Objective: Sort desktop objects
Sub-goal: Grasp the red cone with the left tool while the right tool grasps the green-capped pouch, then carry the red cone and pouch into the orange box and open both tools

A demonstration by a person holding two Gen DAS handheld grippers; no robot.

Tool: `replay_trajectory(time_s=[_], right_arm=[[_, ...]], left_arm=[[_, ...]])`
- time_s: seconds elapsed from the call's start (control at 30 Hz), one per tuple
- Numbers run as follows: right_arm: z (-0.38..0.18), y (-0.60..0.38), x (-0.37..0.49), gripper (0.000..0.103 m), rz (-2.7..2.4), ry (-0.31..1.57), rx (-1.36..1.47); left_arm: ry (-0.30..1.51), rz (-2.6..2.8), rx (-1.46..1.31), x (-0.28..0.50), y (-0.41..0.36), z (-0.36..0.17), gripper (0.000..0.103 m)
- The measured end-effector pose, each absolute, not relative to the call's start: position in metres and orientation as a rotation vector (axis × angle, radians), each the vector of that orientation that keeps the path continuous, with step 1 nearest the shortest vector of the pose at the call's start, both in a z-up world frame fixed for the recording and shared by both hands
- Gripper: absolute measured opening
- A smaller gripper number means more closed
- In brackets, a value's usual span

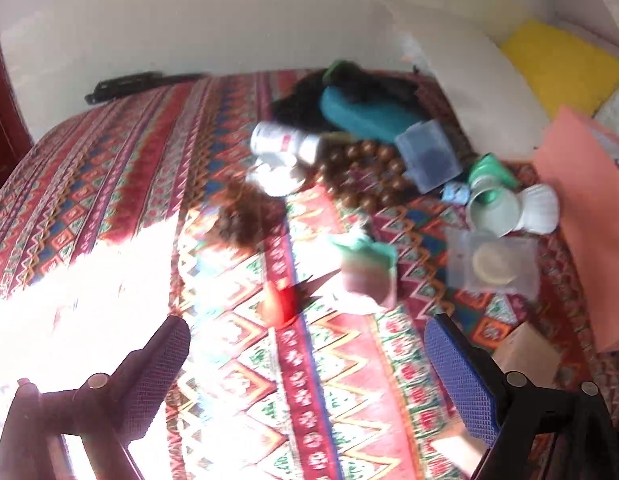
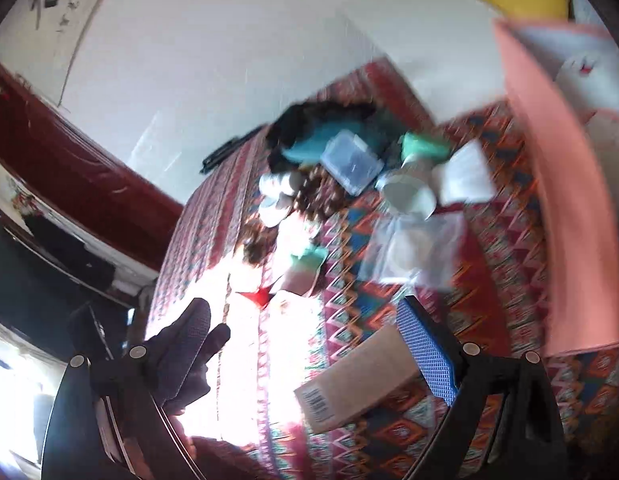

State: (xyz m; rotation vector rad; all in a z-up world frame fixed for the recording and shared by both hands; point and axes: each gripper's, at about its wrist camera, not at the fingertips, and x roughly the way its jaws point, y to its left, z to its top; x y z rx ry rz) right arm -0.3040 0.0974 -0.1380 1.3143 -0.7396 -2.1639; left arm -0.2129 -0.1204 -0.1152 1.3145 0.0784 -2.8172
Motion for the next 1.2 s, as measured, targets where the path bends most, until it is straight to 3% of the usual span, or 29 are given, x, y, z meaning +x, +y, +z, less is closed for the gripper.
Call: replay_trajectory(time_s=[0.17,0.23,0.37,0.6,0.67,0.7,0.73,0.77,0.97,1.2], right_arm=[[-0.199,0.055,-0.346,0.082,-1.919,-0.957,1.517],[-0.209,0.049,-0.359,0.070,-1.901,-0.993,1.552],[-0.228,0.037,-0.385,0.071,-1.862,-1.065,1.622],[-0.245,0.013,-0.411,0.072,-1.839,-1.027,1.673],[-0.247,0.006,-0.417,0.072,-1.833,-1.014,1.660],[-0.248,0.003,-0.420,0.059,-1.829,-1.007,1.653],[-0.248,-0.001,-0.423,0.013,-1.826,-1.000,1.646],[-0.250,-0.005,-0.425,0.015,-1.810,-0.999,1.639],[-0.224,-0.012,-0.400,0.015,-1.820,-0.951,1.499],[-0.171,0.010,-0.361,0.015,-1.860,-0.925,1.357]], left_arm=[[0.080,-2.836,1.368,-0.234,-0.136,-0.147,0.089],[0.071,-2.843,1.401,-0.246,-0.137,-0.158,0.085],[0.148,-2.820,1.473,-0.270,-0.146,-0.179,0.070],[0.163,-2.852,1.416,-0.277,-0.150,-0.188,0.066],[0.131,-2.857,1.383,-0.277,-0.148,-0.189,0.058],[0.118,-2.854,1.368,-0.278,-0.147,-0.189,0.054],[0.119,-2.850,1.360,-0.278,-0.148,-0.188,0.039],[0.137,-2.849,1.362,-0.277,-0.150,-0.187,0.025],[0.266,-2.867,1.321,-0.262,-0.165,-0.165,0.025],[0.312,-2.978,1.155,-0.223,-0.164,-0.101,0.025]])
